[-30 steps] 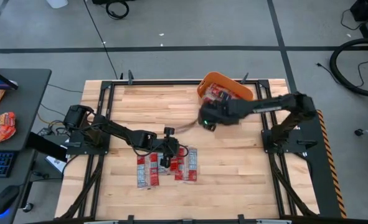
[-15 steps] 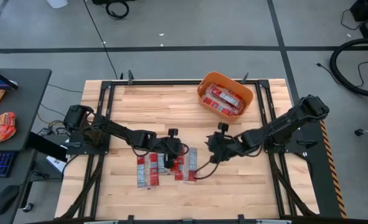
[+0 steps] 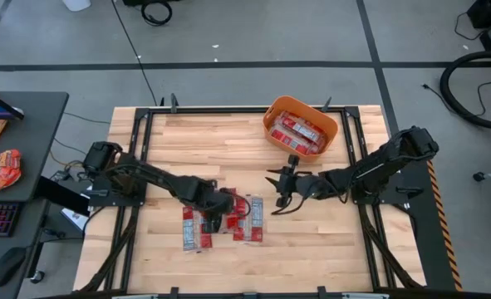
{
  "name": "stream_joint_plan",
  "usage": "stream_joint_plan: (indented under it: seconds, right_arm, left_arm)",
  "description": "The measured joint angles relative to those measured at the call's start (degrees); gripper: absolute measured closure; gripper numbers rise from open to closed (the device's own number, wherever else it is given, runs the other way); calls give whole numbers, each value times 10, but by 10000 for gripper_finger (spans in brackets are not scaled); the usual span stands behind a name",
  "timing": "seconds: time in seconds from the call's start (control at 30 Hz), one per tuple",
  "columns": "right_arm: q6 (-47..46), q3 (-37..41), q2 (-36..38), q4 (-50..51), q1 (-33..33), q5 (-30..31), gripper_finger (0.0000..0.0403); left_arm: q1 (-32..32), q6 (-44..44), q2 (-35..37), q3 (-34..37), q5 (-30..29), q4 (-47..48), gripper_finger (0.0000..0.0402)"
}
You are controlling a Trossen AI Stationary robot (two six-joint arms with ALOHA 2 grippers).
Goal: Sort popcorn bags into baskets
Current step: Put the red popcorn bag into the orange bin
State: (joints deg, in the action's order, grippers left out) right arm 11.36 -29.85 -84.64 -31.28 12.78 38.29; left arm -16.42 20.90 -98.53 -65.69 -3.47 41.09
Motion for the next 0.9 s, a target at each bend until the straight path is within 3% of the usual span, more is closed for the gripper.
stream_joint_plan:
  seconds: [0.27, 0.47, 0.6, 0.73, 0.9]
  right_arm:
    - [104, 59, 1, -106, -41, -17, 283]
    - [170, 58, 5, -191, -92, -76, 283]
    - [168, 58, 5, -218, -143, -173, 283]
    - [149, 58, 5, -243, -189, -259, 283]
    - [128, 58, 5, -257, -222, -294, 283]
  left_arm:
    - [-76, 247, 1, -26, 15, 56, 276]
    - [-142, 344, 1, -26, 23, 26, 274]
    - [-186, 365, 1, -26, -31, -15, 270]
    - [-234, 375, -8, -48, -135, -41, 272]
    - [-281, 393, -66, -104, -209, -3, 281]
